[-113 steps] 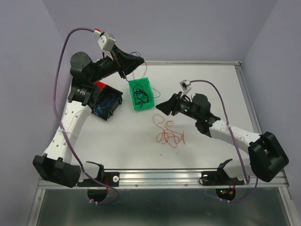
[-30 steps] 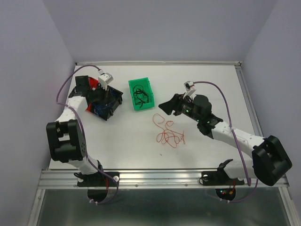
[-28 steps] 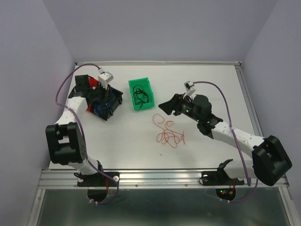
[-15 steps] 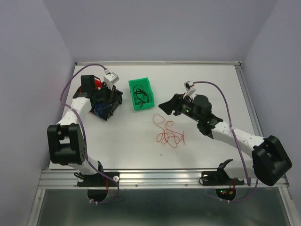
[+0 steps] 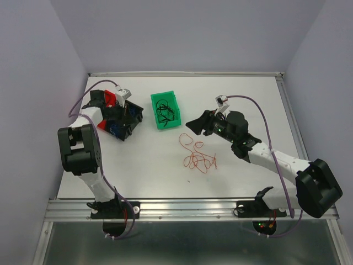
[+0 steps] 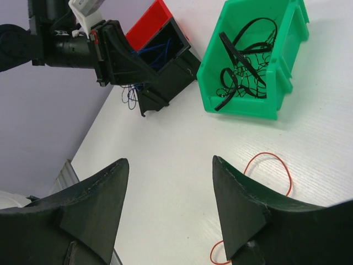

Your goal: Untangle the cables

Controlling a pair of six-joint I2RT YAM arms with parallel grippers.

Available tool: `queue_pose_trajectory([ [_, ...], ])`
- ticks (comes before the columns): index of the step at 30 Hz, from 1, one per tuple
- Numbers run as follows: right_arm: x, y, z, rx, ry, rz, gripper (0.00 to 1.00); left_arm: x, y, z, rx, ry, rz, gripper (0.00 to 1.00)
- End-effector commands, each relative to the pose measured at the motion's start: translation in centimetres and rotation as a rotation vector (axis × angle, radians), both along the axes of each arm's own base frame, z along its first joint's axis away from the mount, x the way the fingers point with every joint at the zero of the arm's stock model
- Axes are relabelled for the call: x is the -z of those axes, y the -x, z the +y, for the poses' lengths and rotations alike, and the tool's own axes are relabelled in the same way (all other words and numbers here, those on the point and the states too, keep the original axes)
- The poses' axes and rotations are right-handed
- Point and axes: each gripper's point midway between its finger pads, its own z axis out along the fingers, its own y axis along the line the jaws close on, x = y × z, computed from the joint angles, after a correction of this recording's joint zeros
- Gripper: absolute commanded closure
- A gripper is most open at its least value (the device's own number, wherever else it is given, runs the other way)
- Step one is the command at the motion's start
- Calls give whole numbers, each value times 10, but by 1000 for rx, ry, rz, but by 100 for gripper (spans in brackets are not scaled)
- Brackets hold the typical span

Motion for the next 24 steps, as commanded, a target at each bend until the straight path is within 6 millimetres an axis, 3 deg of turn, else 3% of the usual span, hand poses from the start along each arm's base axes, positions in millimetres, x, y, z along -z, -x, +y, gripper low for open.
queue_pose_trajectory([
  [1, -7, 2, 5, -16, -17, -23, 33, -5, 1, 1, 49, 55, 17, 100],
  [8, -3, 0, 6, -17, -11, -13, 33, 17, -4, 23, -5, 55, 69, 100],
  [16, -3, 0, 6, -16, -12, -15, 33, -15, 2, 20, 59, 61, 12, 100],
  [21, -1, 0, 6, -17, -9, -10, 33, -44, 0, 27, 70, 9, -39, 100],
  [24, -2, 0, 7, -19, -10, -12, 33, -49, -3, 36, 50, 5, -40, 100],
])
